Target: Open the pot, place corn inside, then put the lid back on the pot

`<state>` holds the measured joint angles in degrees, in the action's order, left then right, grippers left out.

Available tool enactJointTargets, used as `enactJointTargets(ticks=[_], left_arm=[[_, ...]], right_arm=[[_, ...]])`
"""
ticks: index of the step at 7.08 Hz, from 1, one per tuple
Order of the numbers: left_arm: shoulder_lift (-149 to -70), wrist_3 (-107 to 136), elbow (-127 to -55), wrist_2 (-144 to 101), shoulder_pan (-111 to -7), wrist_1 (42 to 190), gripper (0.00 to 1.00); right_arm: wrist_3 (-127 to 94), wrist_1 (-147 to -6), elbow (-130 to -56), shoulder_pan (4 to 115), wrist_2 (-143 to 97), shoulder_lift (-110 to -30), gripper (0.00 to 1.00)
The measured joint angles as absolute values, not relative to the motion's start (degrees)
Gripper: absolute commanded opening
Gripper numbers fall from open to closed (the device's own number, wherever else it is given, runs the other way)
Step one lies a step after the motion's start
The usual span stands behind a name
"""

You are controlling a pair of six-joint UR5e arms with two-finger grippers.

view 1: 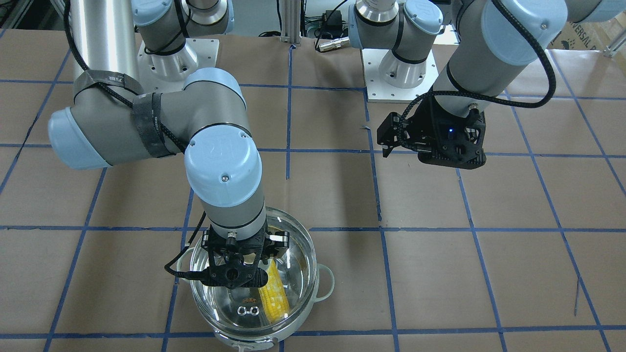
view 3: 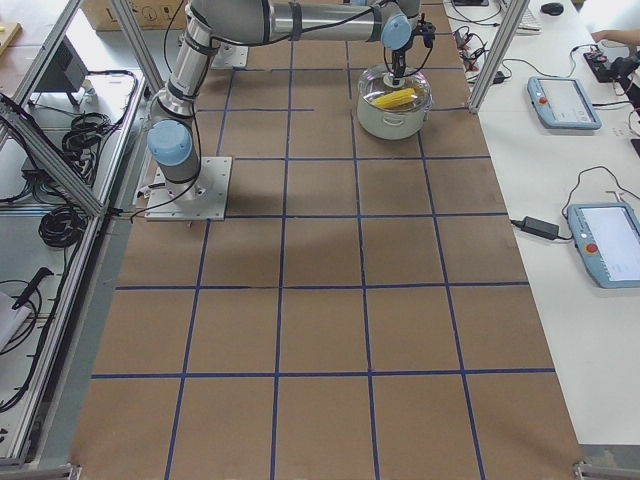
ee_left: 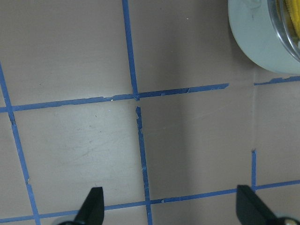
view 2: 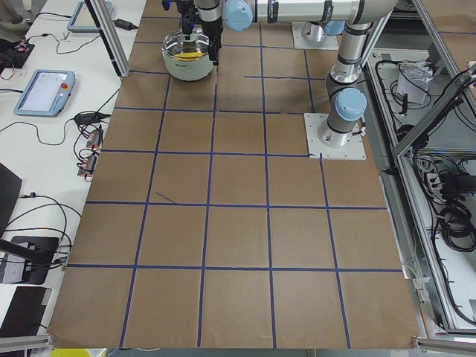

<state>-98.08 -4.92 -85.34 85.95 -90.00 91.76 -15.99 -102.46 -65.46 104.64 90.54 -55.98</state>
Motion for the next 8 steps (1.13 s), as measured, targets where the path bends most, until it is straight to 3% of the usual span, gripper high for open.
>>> enactJointTargets(ticks=[1,3,4,6,8], left_arm=[[-98.12,-4.92,-85.34,85.96,-90.0,91.76,1.0],[-98.11,-4.92,-85.34,86.01,-90.0,91.76,1.0],[-98.07,-4.92,-85.34,86.03,-90.0,91.76,1.0],[-98.06,-4.92,-85.34,86.03,-90.0,91.76,1.0],[-98.11,-4.92,-85.34,85.97,-90.0,91.76,1.0]], right_arm=[[-15.91,-102.47,-65.45,104.44,90.57,-55.96,0.45],[-15.98,-102.54,-65.47,104.24,90.63,-55.91,0.56],[-16.16,-102.58,-65.43,104.24,90.6,-55.83,0.56],[-16.52,-102.67,-65.17,104.45,90.59,-55.71,0.79],[-17.04,-102.58,-65.04,104.7,90.61,-55.68,0.82]])
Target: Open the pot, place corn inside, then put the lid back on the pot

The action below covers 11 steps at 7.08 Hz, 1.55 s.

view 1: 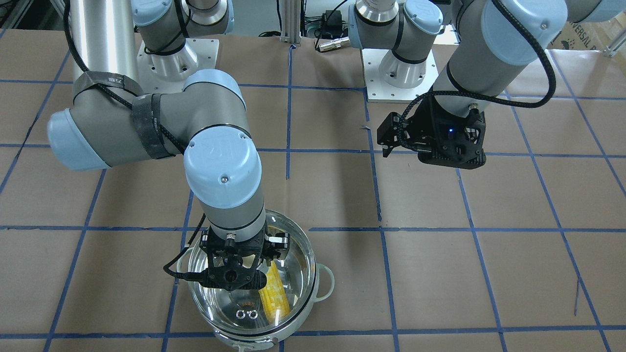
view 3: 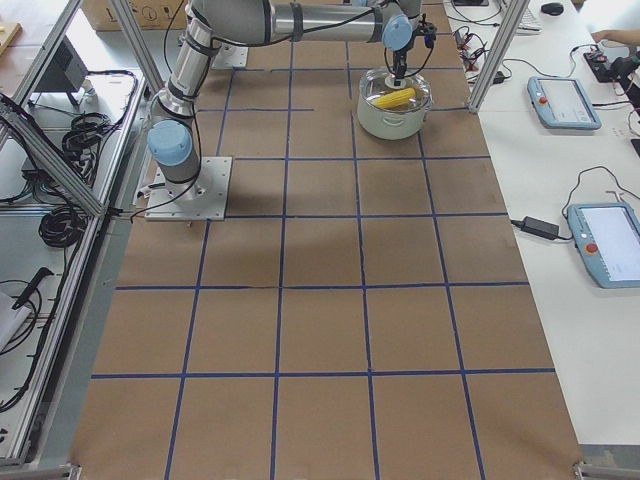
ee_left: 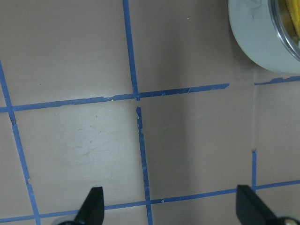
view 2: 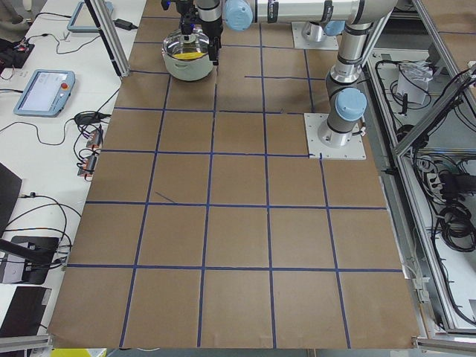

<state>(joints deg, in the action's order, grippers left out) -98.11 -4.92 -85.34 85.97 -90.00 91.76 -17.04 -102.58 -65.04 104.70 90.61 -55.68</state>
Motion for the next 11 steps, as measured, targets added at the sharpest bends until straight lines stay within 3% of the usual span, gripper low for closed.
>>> enactJointTargets(ticks=[6,8,11], left_arm=[[-98.14,-4.92,-85.34,85.96,-90.0,91.76,1.0],[-98.13,-4.92,-85.34,85.96,-90.0,91.76,1.0],[-98.12,-4.92,-85.34,85.92,-90.0,91.76,1.0]], right_arm=[[-14.08,-100.46,-60.25,98.79,89.03,-55.88,0.83],[-10.41,-95.06,-60.25,97.56,90.32,-57.04,0.99],[-2.21,-79.38,-60.93,94.47,93.73,-65.3,0.99]])
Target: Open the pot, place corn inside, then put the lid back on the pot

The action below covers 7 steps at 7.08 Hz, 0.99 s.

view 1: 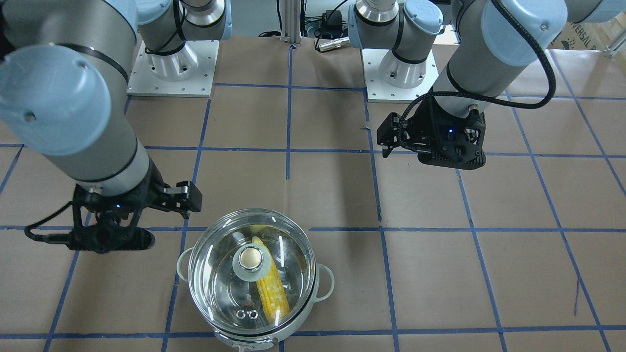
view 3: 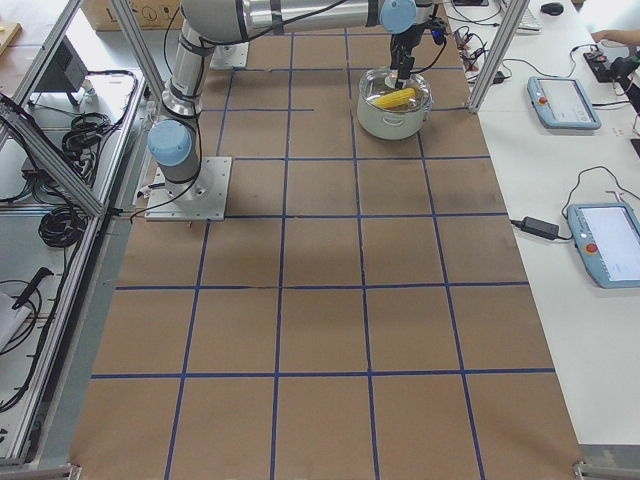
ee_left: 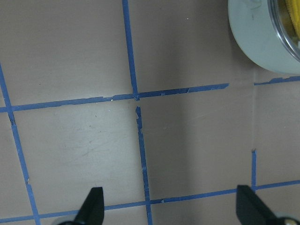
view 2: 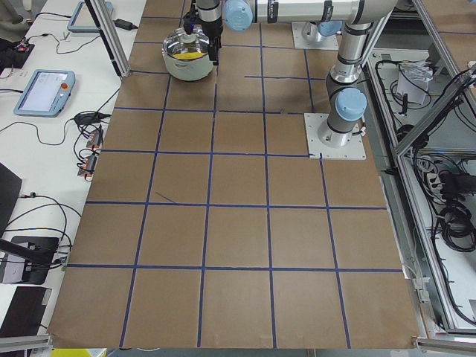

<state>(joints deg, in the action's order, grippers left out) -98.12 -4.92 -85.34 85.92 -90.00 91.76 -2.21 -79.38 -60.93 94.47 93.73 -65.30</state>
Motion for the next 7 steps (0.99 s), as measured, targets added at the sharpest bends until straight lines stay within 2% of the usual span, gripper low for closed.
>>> enactJointTargets(ticks=[2,5,7], left_arm=[[-98.16,-4.92,-85.34,85.88,-90.0,91.76,1.0],[-98.14,-4.92,-85.42,85.87,-90.0,91.83,1.0],[-98.13,-4.92,-85.43,85.87,-90.0,91.84,1.0]], right_arm=[[0.05,-77.49,-65.6,93.32,93.33,-71.0,0.99],[0.99,-87.43,-79.69,92.56,91.68,-80.66,1.0],[1.77,-89.6,-82.38,91.33,89.45,-83.19,1.0]])
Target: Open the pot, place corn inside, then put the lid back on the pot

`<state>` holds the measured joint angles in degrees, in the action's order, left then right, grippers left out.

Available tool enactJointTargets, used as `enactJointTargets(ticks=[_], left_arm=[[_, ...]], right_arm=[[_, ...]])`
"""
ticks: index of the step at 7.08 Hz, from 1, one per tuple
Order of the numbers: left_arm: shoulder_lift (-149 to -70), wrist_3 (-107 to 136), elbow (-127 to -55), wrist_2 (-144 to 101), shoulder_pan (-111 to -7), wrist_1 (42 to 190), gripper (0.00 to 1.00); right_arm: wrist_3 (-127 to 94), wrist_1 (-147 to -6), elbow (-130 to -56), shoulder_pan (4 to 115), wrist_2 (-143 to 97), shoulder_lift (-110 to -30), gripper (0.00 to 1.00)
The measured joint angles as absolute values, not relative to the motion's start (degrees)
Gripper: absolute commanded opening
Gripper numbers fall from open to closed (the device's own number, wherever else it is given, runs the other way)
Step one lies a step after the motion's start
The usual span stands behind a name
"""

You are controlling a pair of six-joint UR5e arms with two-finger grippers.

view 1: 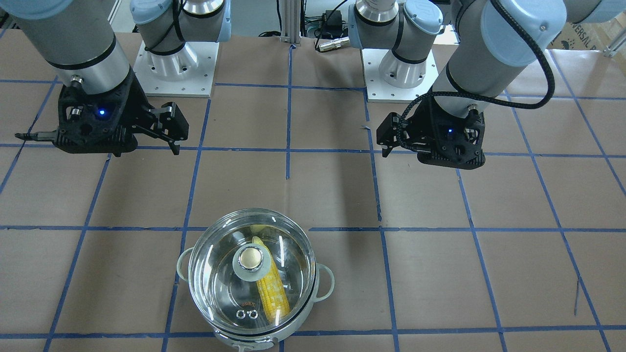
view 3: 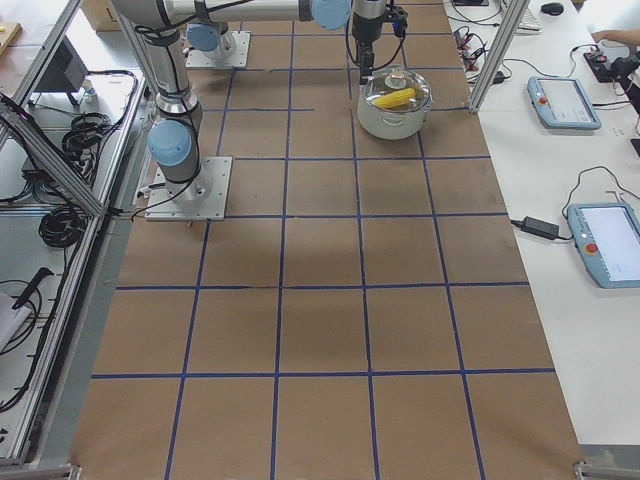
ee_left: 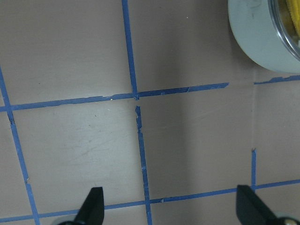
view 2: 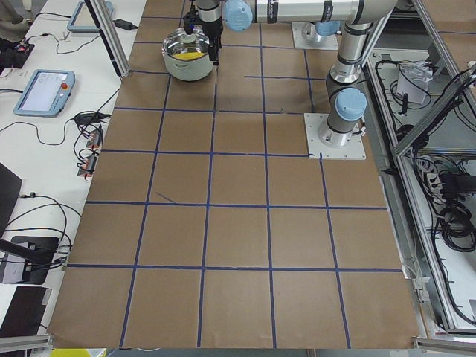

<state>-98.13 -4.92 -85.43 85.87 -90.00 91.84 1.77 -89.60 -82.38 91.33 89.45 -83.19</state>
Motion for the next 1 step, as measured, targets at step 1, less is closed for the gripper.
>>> enactJointTargets(ticks=[1], left_arm=[[-98.15,-4.92,-85.43,85.89,-90.0,91.84,1.0]], right_arm=[[2.04,-89.43,-82.68,91.22,89.42,-83.72,1.0]])
